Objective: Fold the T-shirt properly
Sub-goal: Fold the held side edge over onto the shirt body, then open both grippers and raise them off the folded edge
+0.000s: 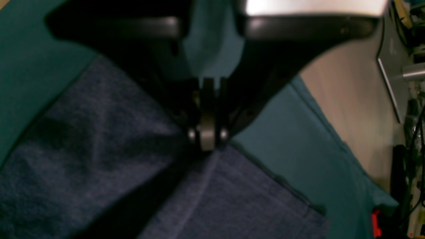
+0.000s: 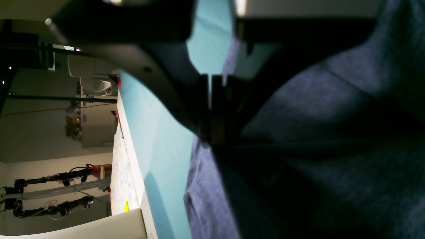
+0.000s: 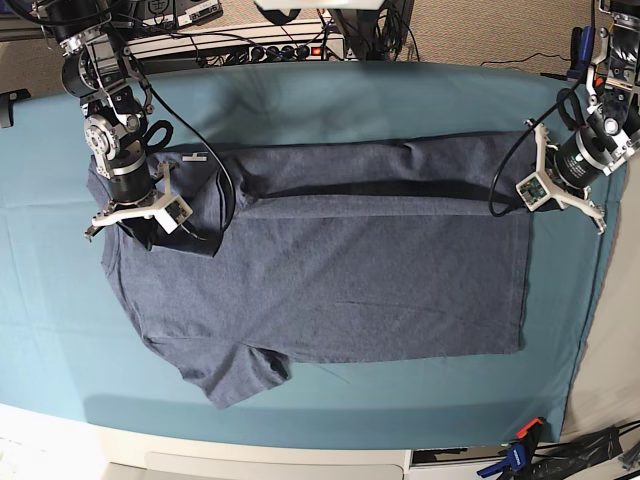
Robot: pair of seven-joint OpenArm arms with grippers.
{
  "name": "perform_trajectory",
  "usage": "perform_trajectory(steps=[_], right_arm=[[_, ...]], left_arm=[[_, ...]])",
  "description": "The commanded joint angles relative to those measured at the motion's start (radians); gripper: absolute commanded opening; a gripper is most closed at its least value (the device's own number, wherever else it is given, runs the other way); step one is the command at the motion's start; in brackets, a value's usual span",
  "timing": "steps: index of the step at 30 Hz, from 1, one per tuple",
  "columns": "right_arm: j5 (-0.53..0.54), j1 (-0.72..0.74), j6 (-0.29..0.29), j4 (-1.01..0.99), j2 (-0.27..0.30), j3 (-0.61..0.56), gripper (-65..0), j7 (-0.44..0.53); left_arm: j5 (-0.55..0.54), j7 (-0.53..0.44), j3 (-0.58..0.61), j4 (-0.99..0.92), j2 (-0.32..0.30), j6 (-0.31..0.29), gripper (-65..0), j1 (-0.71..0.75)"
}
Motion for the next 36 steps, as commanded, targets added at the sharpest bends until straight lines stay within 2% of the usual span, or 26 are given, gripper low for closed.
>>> perform_trajectory(steps=[1,12,15,16,17,19,21,29,36], right_arm=[[-0.009,0.014,-0.027,0.013,0.016,0.008,-65.0,0.009],[-0.009,0.013,-0.026,0.013,0.016,0.008,-65.0,0.009],[-0.01,0.013,-0.026,0.013,0.016,0.008,-45.6,0.02],[-0.01,0.013,-0.026,0.013,0.016,0.008,-41.4,0.027],[-0.01,0.013,-0.027,0.013,0.016,0.008,-40.1,0.03],[-0.01,0.014,-0.027,0.013,0.016,0.008,-40.1,0.03],[-0.01,0.013,-0.042,0.013,0.016,0.008,-40.1,0.03],[-0.025,0.014,-0.175,0.013,0.016,0.009,-40.1,0.015],[-0.028,0.014,-0.181,0.013,0.016,0.009,-40.1,0.01]], left_arm=[[-0.004,-0.016,-0.008,0.012,-0.019,0.015,-65.0,-0.008],[-0.003,-0.016,-0.008,0.012,-0.019,0.015,-65.0,-0.008],[-0.003,-0.016,-0.008,0.012,-0.019,0.015,-51.4,-0.008],[-0.003,-0.016,-0.008,0.012,-0.019,0.015,-47.2,-0.008],[-0.003,-0.016,-0.008,0.012,-0.019,0.015,-44.0,-0.008],[-0.003,-0.016,-0.008,0.012,-0.019,0.015,-41.0,-0.008],[-0.003,-0.016,-0.008,0.012,-0.019,0.015,-40.9,-0.008],[-0.003,-0.016,-0.008,0.012,-0.019,0.015,-40.9,-0.008],[-0.003,-0.016,-0.008,0.012,-0.019,0.015,-40.9,-0.008]])
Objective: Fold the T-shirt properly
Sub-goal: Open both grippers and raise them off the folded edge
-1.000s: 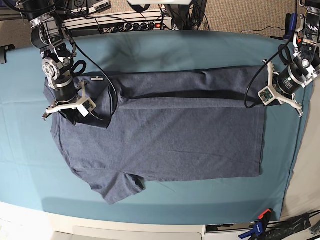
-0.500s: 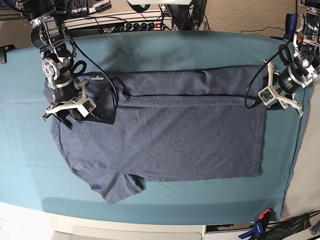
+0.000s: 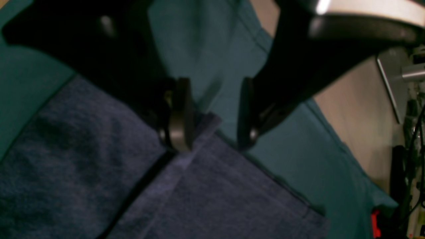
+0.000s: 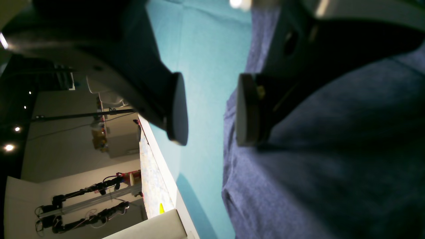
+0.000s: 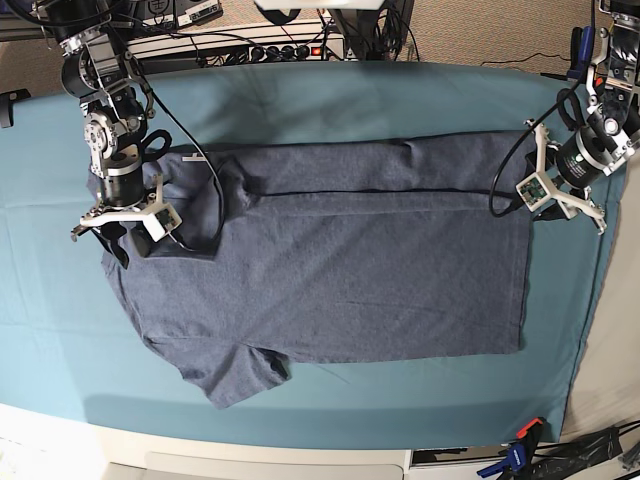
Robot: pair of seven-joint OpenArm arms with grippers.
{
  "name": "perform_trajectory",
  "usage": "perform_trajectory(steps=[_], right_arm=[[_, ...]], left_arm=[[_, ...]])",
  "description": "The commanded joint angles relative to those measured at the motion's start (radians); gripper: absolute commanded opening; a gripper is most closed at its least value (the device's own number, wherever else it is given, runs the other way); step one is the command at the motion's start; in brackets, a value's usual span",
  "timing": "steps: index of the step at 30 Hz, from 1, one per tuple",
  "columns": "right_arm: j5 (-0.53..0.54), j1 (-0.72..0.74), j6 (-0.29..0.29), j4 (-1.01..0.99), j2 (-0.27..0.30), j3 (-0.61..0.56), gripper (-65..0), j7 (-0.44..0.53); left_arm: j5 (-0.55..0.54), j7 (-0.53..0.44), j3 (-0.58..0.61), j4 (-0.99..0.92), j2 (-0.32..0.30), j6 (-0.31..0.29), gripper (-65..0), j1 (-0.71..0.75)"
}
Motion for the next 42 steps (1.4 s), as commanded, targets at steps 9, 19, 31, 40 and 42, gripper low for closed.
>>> perform_trajectory(steps=[9,19,31,40,42], right_arm=[[-0.024,0.013,0.018,0.013,0.017,0.009,-40.1,-0.007],[-0.144,-0.061,0.026,0.084,0.074,0.008,-40.1,-0.059],[-0.192,-0.383,0.228,0.29,0.197,0.009,-40.2,-0.145],[-0.259,-0.502,0.221,0.289,0.253,0.01,-40.1,-0.156],[-0.24,-0.501,0.221,0.288,0.252,0.01,-40.1,-0.154]], left_arm=[[-0.004,-0.015,-0.008,0.012,-0.019,0.014,-40.9,-0.008],[-0.128,0.212,-0.008,0.061,-0.05,-0.084,-40.9,-0.005],[-0.215,0.316,-0.008,0.282,-0.053,-0.129,-40.9,0.177],[-0.191,0.311,-0.008,0.282,-0.053,-0.135,-40.9,0.286],[-0.191,0.305,-0.008,0.282,-0.053,-0.135,-40.9,0.286]])
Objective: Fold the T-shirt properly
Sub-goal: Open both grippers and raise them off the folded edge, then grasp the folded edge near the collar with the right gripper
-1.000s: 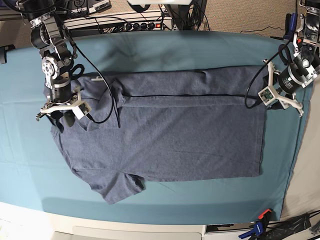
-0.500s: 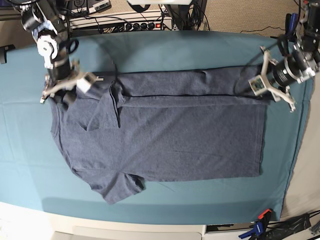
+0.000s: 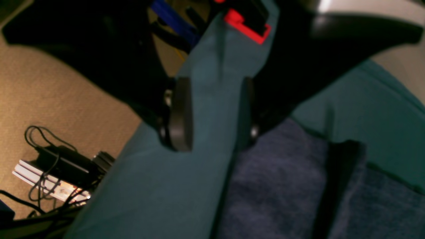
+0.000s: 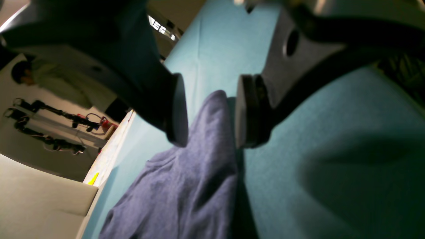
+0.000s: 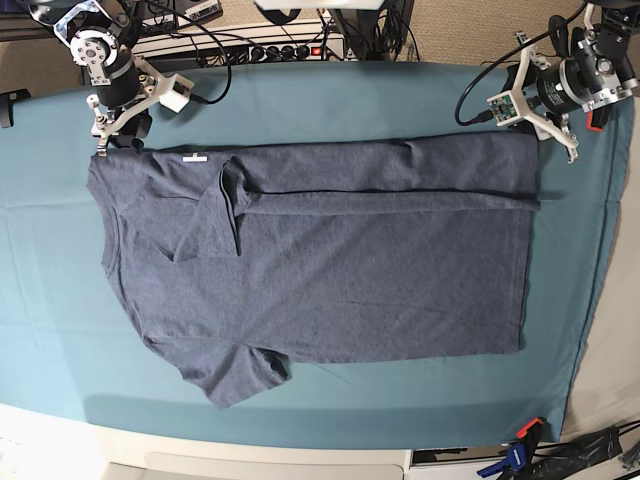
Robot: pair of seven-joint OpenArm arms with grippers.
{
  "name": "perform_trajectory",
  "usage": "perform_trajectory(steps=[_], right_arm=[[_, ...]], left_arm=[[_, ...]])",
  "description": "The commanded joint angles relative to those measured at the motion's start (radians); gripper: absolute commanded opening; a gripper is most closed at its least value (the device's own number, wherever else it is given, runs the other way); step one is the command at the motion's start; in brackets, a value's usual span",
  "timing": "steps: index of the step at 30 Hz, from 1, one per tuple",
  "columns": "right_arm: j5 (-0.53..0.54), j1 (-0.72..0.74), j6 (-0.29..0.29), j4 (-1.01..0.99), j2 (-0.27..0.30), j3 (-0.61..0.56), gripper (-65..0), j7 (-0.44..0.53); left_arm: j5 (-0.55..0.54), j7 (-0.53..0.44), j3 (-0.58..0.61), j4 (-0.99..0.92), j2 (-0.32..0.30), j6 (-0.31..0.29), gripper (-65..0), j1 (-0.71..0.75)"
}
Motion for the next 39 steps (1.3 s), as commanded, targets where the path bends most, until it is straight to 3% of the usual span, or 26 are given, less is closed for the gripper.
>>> perform_trajectory(steps=[1,11,16,22,28,39], right_arm=[[0.006,0.002,-0.019,0.016,0.017,0.011,-40.1,-0.002],[0.068,0.005,-0.019,-0.172,0.017,0.148,-40.0,0.081],[0.069,0.005,-0.019,-0.186,0.005,0.146,-40.1,0.119],[0.092,0.082,-0.018,-0.209,-0.037,0.146,-40.1,0.103],[0.092,0.129,-0.017,-0.264,-0.038,0.145,-40.1,0.101],[0.09,0.129,0.045,-0.285,-0.035,0.124,-40.1,0.096]], left_arm=[[-0.007,-0.017,-0.008,0.016,-0.016,0.004,-40.9,0.001],[-0.007,-0.04,-0.008,0.016,-0.016,0.008,-40.9,-0.001],[-0.007,-0.062,-0.008,0.016,-0.016,0.008,-40.9,-0.029],[-0.022,-0.074,-0.008,0.016,-0.016,0.007,-40.9,-0.046],[-0.022,-0.073,-0.008,0.016,-0.016,0.007,-40.9,-0.046],[-0.022,-0.069,-0.008,0.016,-0.016,0.007,-40.9,-0.046]])
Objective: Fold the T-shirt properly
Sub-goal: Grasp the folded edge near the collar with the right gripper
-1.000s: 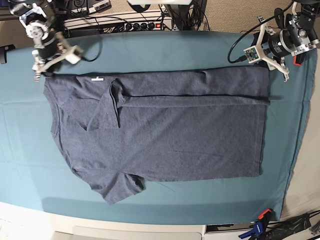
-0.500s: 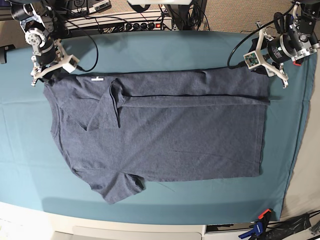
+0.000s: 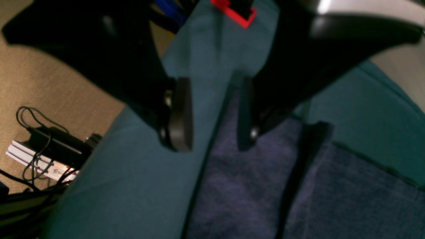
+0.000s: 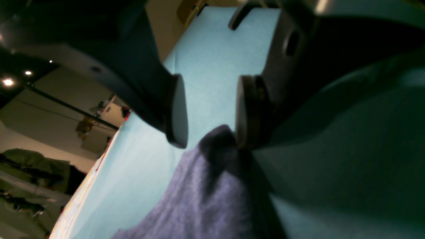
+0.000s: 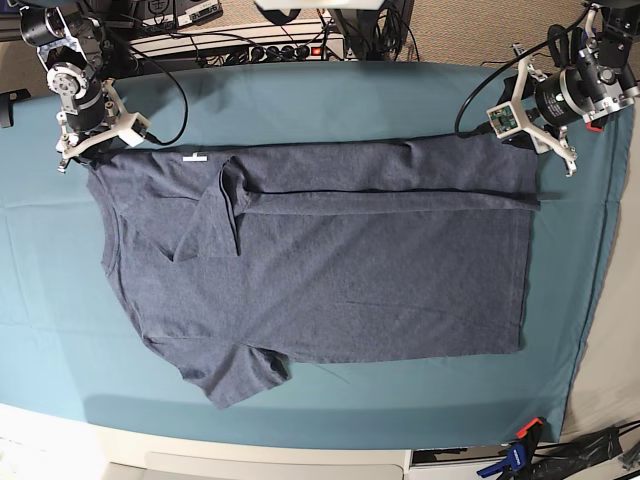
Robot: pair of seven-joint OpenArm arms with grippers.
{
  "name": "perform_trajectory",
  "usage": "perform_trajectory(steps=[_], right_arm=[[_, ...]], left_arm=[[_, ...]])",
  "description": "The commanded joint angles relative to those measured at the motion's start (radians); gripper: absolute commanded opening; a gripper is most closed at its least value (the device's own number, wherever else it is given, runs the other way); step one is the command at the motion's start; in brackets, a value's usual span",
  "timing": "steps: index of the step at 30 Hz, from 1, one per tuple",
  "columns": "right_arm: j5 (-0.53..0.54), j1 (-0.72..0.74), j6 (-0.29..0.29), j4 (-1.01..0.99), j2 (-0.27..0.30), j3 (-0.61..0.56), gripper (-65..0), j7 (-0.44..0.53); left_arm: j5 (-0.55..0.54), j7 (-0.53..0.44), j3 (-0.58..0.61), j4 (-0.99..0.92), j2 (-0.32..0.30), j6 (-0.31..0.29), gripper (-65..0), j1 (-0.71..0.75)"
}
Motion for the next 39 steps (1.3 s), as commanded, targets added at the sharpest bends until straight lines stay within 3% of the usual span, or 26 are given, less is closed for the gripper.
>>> perform_trajectory(steps=[1,26,28,31,39], right_arm=[[0.005,0.002,0.006,0.008,0.017,-0.006,-40.1,-0.001],[0.013,0.077,0.003,0.007,0.016,-0.035,-40.3,-0.03],[0.013,0.077,0.003,0.007,0.016,-0.035,-47.0,-0.023],[0.013,0.077,0.003,0.007,0.016,-0.035,-65.0,-0.024],[0.013,0.077,0.003,0.007,0.016,-0.035,-65.0,-0.017]], left_arm=[[-0.01,-0.013,-0.008,0.016,-0.016,0.006,-40.9,-0.002],[-0.01,-0.015,-0.008,0.016,-0.016,0.007,-40.9,-0.002],[-0.01,-0.015,-0.008,0.016,-0.016,0.007,-40.9,-0.002],[-0.009,-0.014,-0.008,0.016,-0.016,0.006,-40.9,-0.002],[0.05,-0.015,-0.008,0.014,-0.016,0.006,-40.9,-0.002]])
